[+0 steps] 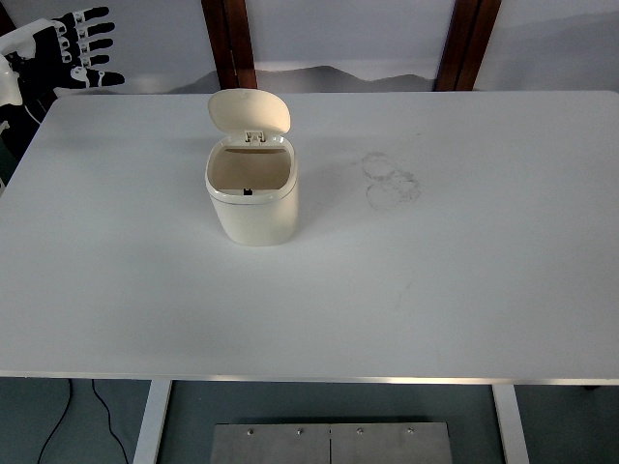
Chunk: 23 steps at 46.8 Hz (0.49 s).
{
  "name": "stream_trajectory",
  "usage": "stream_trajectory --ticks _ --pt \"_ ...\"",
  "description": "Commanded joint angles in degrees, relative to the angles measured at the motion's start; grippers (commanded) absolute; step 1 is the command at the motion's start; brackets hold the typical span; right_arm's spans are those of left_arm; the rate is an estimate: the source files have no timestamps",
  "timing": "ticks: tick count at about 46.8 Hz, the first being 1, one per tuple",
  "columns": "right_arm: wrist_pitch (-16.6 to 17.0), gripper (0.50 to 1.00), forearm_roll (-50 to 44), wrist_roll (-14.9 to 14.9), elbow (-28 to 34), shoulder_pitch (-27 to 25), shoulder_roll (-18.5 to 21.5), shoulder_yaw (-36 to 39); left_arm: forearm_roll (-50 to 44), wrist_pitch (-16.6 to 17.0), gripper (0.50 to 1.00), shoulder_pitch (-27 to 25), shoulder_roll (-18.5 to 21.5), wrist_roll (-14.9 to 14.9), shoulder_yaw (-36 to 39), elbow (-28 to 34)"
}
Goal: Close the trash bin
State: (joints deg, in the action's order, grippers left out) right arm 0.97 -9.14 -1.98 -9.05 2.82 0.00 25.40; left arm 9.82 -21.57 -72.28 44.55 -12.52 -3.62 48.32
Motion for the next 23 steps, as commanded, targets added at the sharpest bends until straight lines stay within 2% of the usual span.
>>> stream_trajectory --ticks 1,6,15,23 --pt "0.00 0.995 0.00 0.05 0.00 -0.01 0.00 0.00 2.39 -0.22 1.000 -1.72 -0.07 2.50 0.81 1.60" --pt "0.00 0.995 0.00 0.05 0.00 -0.01 0.00 0.00 5.29 -0.75 1.000 -3.48 0.01 6.10 0.81 3.01" --pt "0.00 0.995 0.00 0.05 0.00 -0.01 0.00 0.00 11.88 -4.44 1.000 -6.82 -0.25 7.16 0.99 3.19" --pt "0.00 0.995 0.00 0.05 0.00 -0.01 0.00 0.00 17.50 -5.41 1.000 -7.61 -2.35 9.27 0.99 3.28"
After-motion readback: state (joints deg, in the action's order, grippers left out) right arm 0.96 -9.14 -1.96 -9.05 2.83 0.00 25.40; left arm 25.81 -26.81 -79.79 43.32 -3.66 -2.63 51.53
